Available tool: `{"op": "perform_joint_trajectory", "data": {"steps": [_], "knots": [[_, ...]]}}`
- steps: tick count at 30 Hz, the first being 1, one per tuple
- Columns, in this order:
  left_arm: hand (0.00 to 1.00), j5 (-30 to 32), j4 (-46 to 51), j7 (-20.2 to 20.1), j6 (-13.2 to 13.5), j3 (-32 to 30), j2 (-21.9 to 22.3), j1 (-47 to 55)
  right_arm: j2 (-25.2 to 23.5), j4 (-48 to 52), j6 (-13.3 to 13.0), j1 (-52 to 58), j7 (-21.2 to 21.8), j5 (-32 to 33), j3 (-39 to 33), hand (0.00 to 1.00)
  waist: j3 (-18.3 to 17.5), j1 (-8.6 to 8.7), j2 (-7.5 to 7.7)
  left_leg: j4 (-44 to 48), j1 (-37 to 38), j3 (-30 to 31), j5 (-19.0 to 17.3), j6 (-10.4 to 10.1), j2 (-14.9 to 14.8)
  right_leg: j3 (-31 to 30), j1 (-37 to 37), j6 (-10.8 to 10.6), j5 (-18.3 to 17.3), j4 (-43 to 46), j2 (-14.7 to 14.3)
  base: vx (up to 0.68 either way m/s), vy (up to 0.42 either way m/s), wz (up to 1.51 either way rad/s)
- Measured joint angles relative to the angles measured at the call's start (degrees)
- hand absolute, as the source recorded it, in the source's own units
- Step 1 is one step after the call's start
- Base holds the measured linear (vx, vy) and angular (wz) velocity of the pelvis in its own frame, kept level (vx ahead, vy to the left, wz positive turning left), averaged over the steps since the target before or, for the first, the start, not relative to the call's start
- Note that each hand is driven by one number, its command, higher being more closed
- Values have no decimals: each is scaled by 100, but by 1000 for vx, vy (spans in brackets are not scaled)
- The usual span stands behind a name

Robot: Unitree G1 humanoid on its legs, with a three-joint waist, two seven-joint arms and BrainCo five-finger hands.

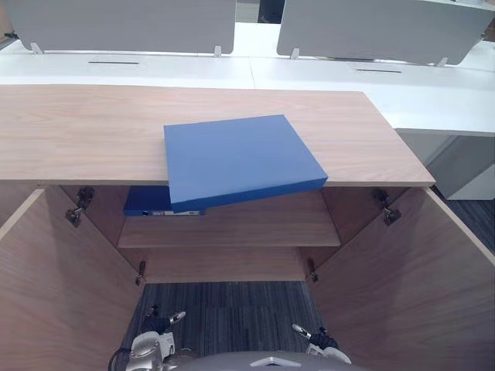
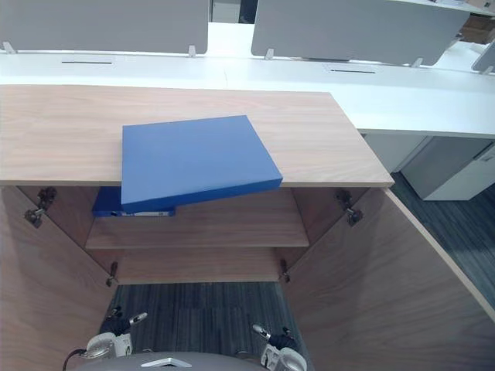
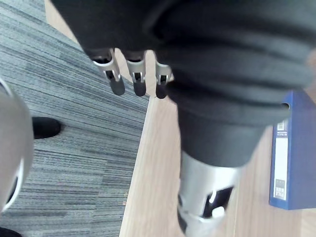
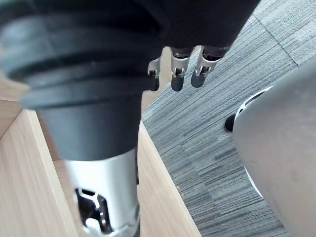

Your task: Walk over to the cabinet, pick up the folder, carry it to the office cabinet, place the folder inside the office cabinet, then close the office cabinet door

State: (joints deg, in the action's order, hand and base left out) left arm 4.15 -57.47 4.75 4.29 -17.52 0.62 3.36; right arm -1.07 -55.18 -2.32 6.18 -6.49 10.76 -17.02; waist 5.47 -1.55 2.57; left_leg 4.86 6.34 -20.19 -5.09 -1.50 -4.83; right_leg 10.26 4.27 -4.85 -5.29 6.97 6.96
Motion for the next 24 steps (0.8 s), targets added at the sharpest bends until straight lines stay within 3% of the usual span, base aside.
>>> {"op": "perform_joint_trajectory", "data": {"steps": [5,10,15,22,24], "knots": [[0,-3,229,186,3,450,-13,90,94,9,-11,26,-21,3,11,0,-25,26,-137,-540,234,155,339,18,96,143,125,13,90,-141,-21,-50,-12,13],[0,-20,2077,448,91,771,-39,622,155,33,-37,38,-56,8,133,0,-16,-38,-147,-872,353,319,583,13,127,273,175,24,99,-148,-33,-84,-21,18],[0,-33,4300,757,303,901,-395,1013,154,284,-140,226,-169,11,363,0,-23,-111,-143,-928,392,356,619,20,156,277,198,44,91,-163,-7,-65,9,2],[0,505,6318,1142,572,978,-680,1026,184,249,-151,309,-155,12,593,0,-95,-137,-163,-934,448,443,594,-9,143,336,382,-7,122,-271,-12,-2,1,6],[0,661,6769,1242,625,1098,-779,1024,184,246,-157,312,-155,15,617,0,-147,-137,-93,-934,431,442,570,-44,135,329,388,-7,124,-263,-24,0,0,0]]}}
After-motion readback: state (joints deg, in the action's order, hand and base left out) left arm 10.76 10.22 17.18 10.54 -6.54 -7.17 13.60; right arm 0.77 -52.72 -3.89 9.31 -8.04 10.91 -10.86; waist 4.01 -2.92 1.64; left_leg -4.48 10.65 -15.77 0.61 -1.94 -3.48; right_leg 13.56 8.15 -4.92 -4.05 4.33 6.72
